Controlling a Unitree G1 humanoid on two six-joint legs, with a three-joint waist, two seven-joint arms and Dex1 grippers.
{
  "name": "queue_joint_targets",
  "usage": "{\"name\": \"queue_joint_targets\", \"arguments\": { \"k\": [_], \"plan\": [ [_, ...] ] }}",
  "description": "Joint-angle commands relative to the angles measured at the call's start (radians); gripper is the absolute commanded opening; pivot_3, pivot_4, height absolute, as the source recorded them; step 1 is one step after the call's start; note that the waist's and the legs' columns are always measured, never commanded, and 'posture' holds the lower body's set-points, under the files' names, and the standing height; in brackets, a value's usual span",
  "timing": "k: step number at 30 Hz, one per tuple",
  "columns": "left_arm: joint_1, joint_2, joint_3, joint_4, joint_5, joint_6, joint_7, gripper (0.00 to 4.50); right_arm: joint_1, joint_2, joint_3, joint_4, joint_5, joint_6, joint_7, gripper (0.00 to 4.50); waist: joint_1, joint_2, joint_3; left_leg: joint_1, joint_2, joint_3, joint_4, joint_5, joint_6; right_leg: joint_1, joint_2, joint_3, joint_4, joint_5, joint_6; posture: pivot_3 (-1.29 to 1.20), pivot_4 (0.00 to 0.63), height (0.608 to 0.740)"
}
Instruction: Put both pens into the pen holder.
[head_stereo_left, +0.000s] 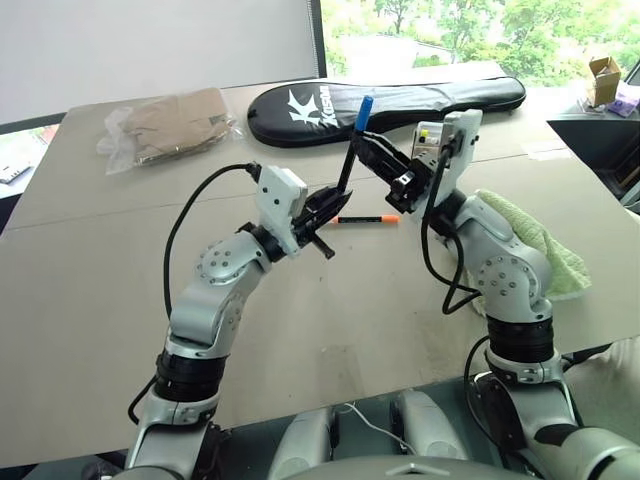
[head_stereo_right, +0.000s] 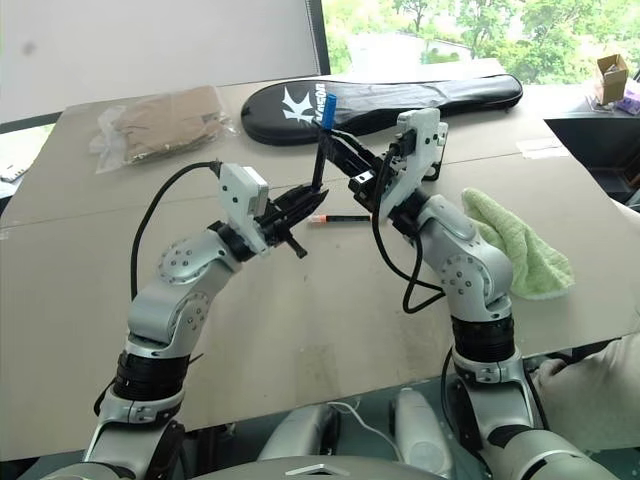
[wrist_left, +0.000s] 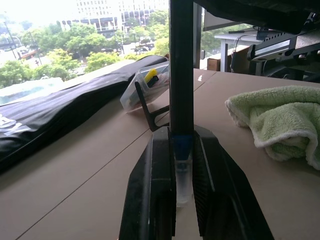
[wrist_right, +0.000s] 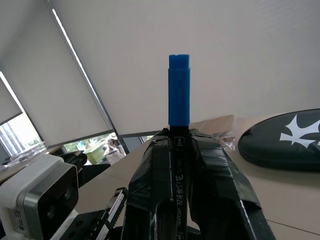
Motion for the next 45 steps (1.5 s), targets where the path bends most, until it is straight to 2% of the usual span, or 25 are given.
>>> {"name": "queue_joint_targets", "arguments": {
  "k": [1, 12, 21, 24, 26, 28, 31, 38, 41, 45],
  "plan": [
    [0.016, 0.029, 0.022, -0.04, 0.002, -0.036, -0.032, 0.02, -0.012, -0.032, -0.011, -0.035, 0.018, 0.013, 0.022, 0.0, 0.001, 0.0, 0.0, 0.0, 0.0, 0.0, 0.0, 0.0, 0.0, 0.0, 0.0, 0.0, 0.0, 0.0, 0.0, 0.0, 0.15, 0.74],
    [0.032, 0.131, 0.029, -0.027, 0.018, -0.083, -0.132, 0.02, -0.041, -0.236, -0.039, -0.049, 0.152, 0.196, 0.148, 0.0, 0.006, 0.0, 0.0, 0.0, 0.0, 0.0, 0.0, 0.0, 0.0, 0.0, 0.0, 0.0, -0.001, 0.0, 0.0, 0.0, 0.15, 0.74],
    [0.035, 0.133, 0.028, -0.048, 0.023, -0.072, -0.138, 0.02, -0.042, -0.264, -0.064, -0.042, 0.214, 0.236, 0.138, 0.0, 0.02, 0.0, 0.0, -0.001, 0.0, 0.0, 0.0, 0.0, 0.0, 0.0, -0.001, 0.0, -0.002, 0.0, 0.0, 0.0, 0.15, 0.74],
    [0.031, 0.111, 0.07, -0.047, -0.031, -0.053, -0.123, 0.02, -0.033, -0.263, -0.074, -0.049, 0.21, 0.221, 0.13, 0.0, 0.02, 0.0, 0.0, -0.001, 0.0, 0.0, 0.0, 0.0, 0.0, 0.0, 0.0, 0.0, -0.001, 0.0, 0.0, 0.0, 0.15, 0.74],
    [0.025, 0.107, 0.088, -0.051, -0.055, -0.049, -0.125, 0.97, -0.027, -0.257, -0.089, -0.051, 0.204, 0.202, 0.112, 0.0, 0.019, 0.0, 0.0, -0.001, 0.0, 0.0, 0.0, 0.0, 0.0, 0.0, 0.0, 0.0, -0.001, 0.0, 0.0, 0.0, 0.15, 0.74],
    [0.006, 0.088, 0.119, -0.053, -0.091, -0.027, -0.094, 1.63, -0.022, -0.265, -0.101, -0.048, 0.17, 0.167, 0.099, 0.0, 0.02, 0.0, 0.0, -0.001, 0.0, -0.001, 0.0, 0.0, 0.0, 0.0, 0.0, 0.0, -0.001, 0.0, 0.0, 0.0, 0.15, 0.74],
    [-0.014, 0.081, 0.143, -0.06, -0.125, 0.011, -0.071, 3.06, -0.018, -0.302, -0.116, -0.024, 0.077, 0.082, 0.1, 0.0, 0.024, 0.0, 0.0, -0.001, 0.0, -0.001, 0.0, 0.0, 0.0, 0.0, 0.0, -0.001, -0.001, 0.0, 0.0, 0.0, 0.15, 0.74],
    [-0.022, 0.071, 0.105, -0.077, -0.127, 0.03, -0.066, 3.06, -0.11, -0.369, -0.14, 0.218, -0.241, -0.28, 0.063, 0.0, 0.024, 0.0, 0.0, -0.001, -0.001, 0.001, 0.0, 0.0, 0.0, 0.0, 0.0, -0.001, -0.001, 0.0, 0.0, 0.0, 0.15, 0.74],
    [-0.022, 0.053, 0.09, -0.079, -0.129, 0.025, -0.069, 3.06, -0.148, -0.372, -0.148, 0.321, -0.339, -0.421, 0.039, 0.0, 0.022, 0.0, 0.0, -0.001, 0.0, 0.003, 0.0, 0.0, 0.0, -0.001, 0.0, -0.001, -0.001, 0.0, 0.0, 0.0, 0.15, 0.74],
    [-0.004, 0.029, 0.081, -0.091, -0.129, 0.02, -0.059, 3.06, -0.164, -0.356, -0.146, 0.419, -0.394, -0.536, 0.051, 0.0, 0.02, -0.001, 0.0, -0.001, 0.0, 0.003, 0.0, 0.0, 0.0, 0.0, 0.0, 0.0, -0.001, 0.0, 0.0, 0.0, 0.15, 0.74]
  ]
}}
